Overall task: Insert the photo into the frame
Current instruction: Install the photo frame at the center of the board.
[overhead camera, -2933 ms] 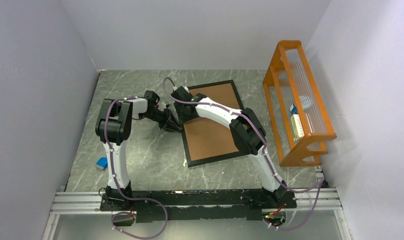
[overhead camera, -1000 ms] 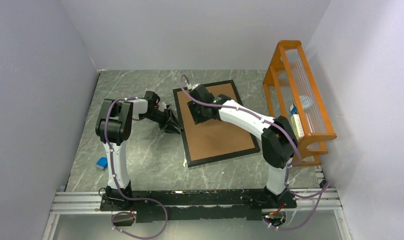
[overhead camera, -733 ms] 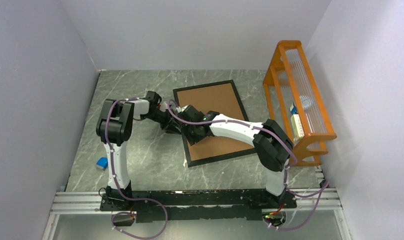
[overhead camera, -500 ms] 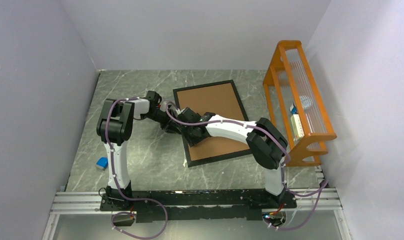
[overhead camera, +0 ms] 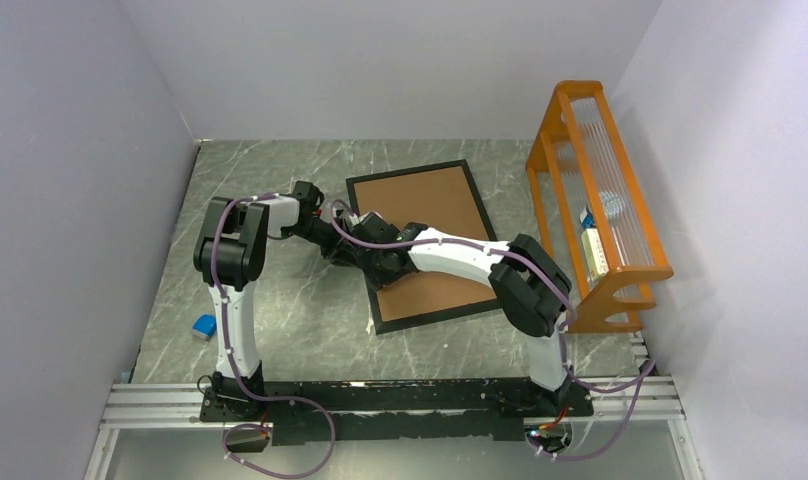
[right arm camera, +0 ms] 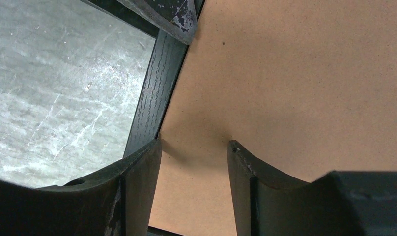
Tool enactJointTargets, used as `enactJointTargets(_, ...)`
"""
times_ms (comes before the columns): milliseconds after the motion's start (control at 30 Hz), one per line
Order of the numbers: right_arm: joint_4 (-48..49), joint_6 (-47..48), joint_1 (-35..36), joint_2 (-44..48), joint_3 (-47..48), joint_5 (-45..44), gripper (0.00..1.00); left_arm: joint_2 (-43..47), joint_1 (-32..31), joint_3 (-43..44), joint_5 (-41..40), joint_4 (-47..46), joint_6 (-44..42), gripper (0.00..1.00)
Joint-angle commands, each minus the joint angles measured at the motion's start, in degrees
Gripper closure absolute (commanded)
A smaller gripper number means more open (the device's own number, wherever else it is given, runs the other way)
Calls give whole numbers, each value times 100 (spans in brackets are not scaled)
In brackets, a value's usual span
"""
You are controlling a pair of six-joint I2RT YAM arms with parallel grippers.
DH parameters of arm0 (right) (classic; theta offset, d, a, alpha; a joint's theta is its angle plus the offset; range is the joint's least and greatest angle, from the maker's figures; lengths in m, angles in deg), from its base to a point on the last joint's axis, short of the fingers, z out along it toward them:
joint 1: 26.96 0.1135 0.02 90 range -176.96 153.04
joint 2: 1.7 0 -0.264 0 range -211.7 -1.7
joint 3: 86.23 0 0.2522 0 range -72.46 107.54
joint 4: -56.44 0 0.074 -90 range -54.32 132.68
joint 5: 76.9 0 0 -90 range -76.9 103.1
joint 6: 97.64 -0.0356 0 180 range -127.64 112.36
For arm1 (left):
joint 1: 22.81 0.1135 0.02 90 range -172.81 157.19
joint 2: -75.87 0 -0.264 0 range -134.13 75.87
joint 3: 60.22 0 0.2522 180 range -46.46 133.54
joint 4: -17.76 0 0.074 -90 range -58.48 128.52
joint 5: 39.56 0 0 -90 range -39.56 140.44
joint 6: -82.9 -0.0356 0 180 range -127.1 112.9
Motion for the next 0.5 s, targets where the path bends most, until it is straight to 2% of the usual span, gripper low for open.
enactJointTargets(0,191,-73,23,87,209,84,44,-545,-196,-254,-1504,208,-290,71)
enactJointTargets(467,221,-67,22,171,218,-12,45,-585,-196,-253,-1484,199,-307,73)
